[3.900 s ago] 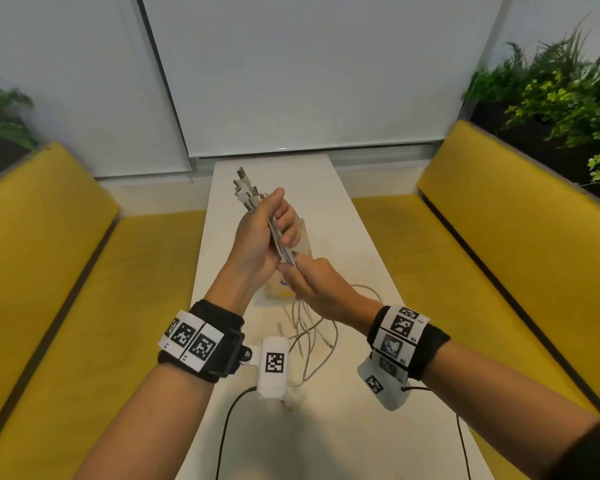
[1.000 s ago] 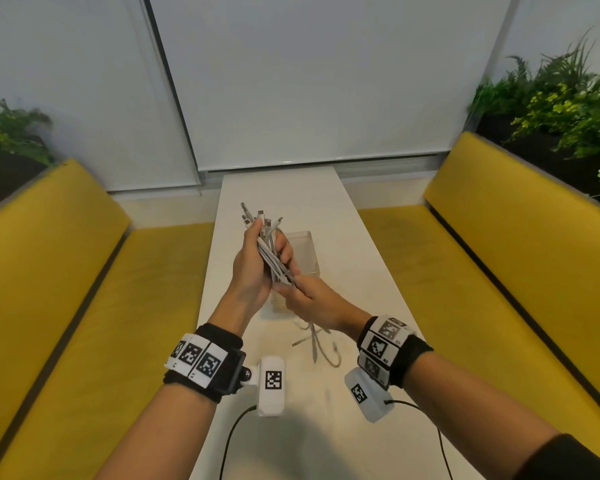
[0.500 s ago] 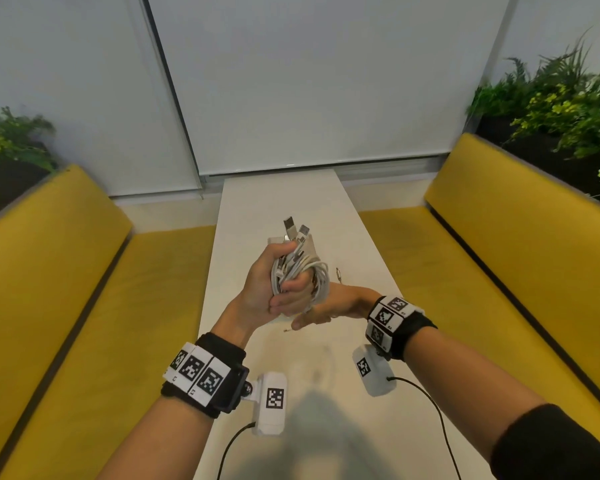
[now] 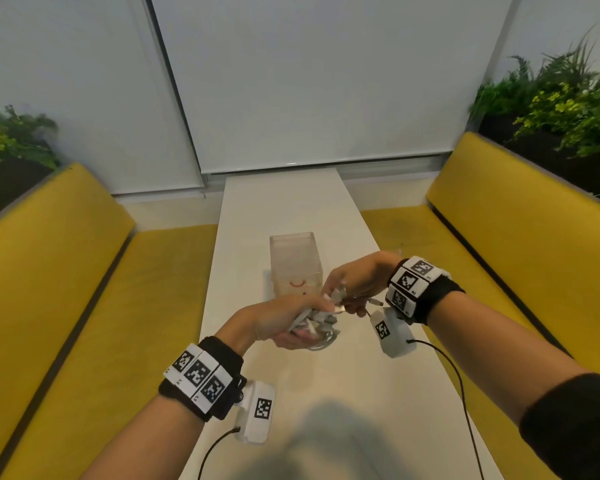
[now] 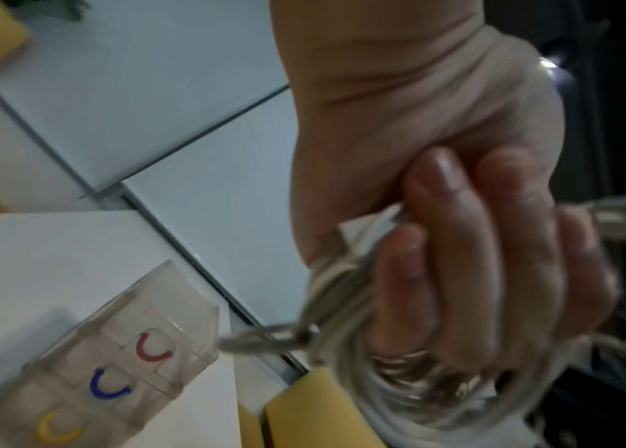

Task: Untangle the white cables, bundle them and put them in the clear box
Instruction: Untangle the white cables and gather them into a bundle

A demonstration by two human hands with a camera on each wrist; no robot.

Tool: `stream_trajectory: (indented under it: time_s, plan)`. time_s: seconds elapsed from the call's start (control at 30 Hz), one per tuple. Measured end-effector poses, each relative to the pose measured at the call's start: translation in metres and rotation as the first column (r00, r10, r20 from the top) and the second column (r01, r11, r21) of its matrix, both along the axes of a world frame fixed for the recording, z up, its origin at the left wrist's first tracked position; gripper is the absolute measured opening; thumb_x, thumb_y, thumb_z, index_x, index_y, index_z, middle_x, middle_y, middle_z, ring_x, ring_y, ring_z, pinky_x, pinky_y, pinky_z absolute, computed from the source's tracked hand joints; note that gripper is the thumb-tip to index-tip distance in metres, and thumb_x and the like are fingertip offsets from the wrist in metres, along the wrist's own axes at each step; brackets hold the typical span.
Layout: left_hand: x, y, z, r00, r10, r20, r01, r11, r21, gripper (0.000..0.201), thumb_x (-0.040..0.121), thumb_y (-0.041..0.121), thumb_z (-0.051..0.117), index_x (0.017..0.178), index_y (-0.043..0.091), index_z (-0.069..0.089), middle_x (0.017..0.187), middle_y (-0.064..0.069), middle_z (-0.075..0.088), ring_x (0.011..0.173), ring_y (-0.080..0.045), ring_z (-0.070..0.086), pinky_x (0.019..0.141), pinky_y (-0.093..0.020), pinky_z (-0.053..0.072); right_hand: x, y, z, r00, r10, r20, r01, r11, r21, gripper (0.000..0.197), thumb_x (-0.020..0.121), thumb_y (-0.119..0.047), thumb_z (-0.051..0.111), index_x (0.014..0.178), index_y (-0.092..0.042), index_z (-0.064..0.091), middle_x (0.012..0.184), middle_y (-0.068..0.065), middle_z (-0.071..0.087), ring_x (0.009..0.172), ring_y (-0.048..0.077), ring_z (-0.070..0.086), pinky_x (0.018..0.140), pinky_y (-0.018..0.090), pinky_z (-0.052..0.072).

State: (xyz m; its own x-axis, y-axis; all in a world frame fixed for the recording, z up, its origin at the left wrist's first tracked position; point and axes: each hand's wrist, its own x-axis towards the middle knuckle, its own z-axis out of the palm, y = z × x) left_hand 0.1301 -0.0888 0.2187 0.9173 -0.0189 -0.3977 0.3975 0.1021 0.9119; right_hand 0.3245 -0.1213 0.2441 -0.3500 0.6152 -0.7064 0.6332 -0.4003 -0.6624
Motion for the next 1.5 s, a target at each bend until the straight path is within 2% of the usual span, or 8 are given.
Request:
stream_trajectory:
  time_s: [0.13,0.27,0.47,0.57,0.77,1.13,1.37,1.5]
  plan:
    - [0.004,-0.016,-0.011,0.962,0.211,-0.173,-0.118,0.892,0.436,0.035,0.098,0.043,0.053,0.083,0.013,0.06,0.074,-0.001,0.059,0.066,-0.019,0.055,0.064,-0.02,0.045,-0.016,-0.006,-0.002,0.989,-0.147,0.009,0.147,0.987,0.062,0.039,0.104,-0.036,0.04,0.099,-0.002,0.059,0.068,0.003,0.053,0.052,0.012,0.049,0.047,0.023,0.046]
    - [0.003,-0.012,-0.026,0.978,0.069,-0.198,0.141,0.486,0.863,0.059,0.098,0.06,0.032,0.098,0.018,0.074,0.091,0.002,0.073,0.088,-0.016,0.064,0.081,-0.032,0.048,-0.032,-0.02,-0.014,0.981,-0.179,-0.071,0.186,0.977,0.103,0.066,0.102,-0.058,0.022,0.102,-0.002,0.057,0.07,0.003,0.066,0.053,0.01,0.057,0.05,0.019,0.046]
    - [0.007,-0.01,-0.043,0.994,0.002,-0.111,0.109,0.178,0.978,0.054,0.1,0.055,0.026,0.112,0.024,0.069,0.108,0.0,0.07,0.1,-0.021,0.061,0.086,-0.035,0.052,-0.047,-0.027,-0.042,0.972,-0.225,-0.06,0.233,0.951,0.202,0.068,0.09,-0.074,0.037,0.134,-0.023,0.047,0.128,-0.002,0.061,0.113,0.018,0.062,0.097,0.032,0.053]
    - [0.011,-0.01,-0.041,0.997,0.008,-0.079,0.077,0.183,0.98,0.04,0.101,0.045,0.037,0.115,0.024,0.068,0.114,0.0,0.069,0.102,-0.021,0.062,0.083,-0.032,0.051,-0.05,-0.033,-0.05,0.919,-0.388,-0.074,0.389,0.855,0.343,0.044,0.098,-0.058,0.038,0.116,-0.022,0.056,0.092,-0.011,0.063,0.081,0.004,0.061,0.068,0.011,0.048]
    - [0.013,-0.01,-0.04,0.997,-0.053,-0.061,0.067,0.114,0.991,0.033,0.097,0.039,0.045,0.101,0.025,0.074,0.097,-0.004,0.073,0.082,-0.012,0.057,0.073,-0.029,0.045,-0.057,-0.042,-0.078,0.83,-0.557,-0.022,0.502,0.731,0.462,0.071,0.092,-0.074,0.028,0.078,-0.018,0.068,0.076,0.006,0.069,0.071,0.021,0.064,0.074,0.033,0.053]
    - [0.011,0.007,-0.065,0.876,-0.228,0.424,-0.46,-0.137,0.877,0.039,0.083,0.046,0.07,0.097,0.01,0.071,0.095,-0.005,0.072,0.091,-0.02,0.065,0.083,-0.03,0.053,-0.049,-0.039,-0.076,0.769,-0.638,-0.045,0.471,0.517,0.715,0.052,0.105,-0.042,0.031,0.086,-0.007,0.064,0.087,0.015,0.067,0.083,0.029,0.064,0.078,0.041,0.049]
    - [0.011,0.019,-0.04,0.507,0.367,0.779,-0.849,0.058,0.526,0.06,0.085,0.059,0.06,0.13,0.021,0.051,0.126,0.0,0.046,0.119,-0.018,0.047,0.101,-0.036,0.044,-0.024,-0.017,-0.073,0.591,-0.805,-0.049,0.526,0.339,0.78,0.054,0.102,-0.053,0.031,0.105,-0.006,0.057,0.097,0.013,0.067,0.089,0.032,0.063,0.07,0.037,0.044]
    - [0.028,0.029,-0.031,0.752,0.313,0.58,-0.647,0.178,0.742,0.073,0.092,0.061,0.05,0.153,0.029,0.026,0.157,0.002,0.024,0.145,-0.02,0.023,0.117,-0.037,0.026,-0.033,-0.024,-0.073,0.67,-0.742,0.024,0.398,0.387,0.832,0.041,0.103,-0.045,0.031,0.102,-0.01,0.051,0.087,0.008,0.065,0.074,0.027,0.062,0.058,0.034,0.041]
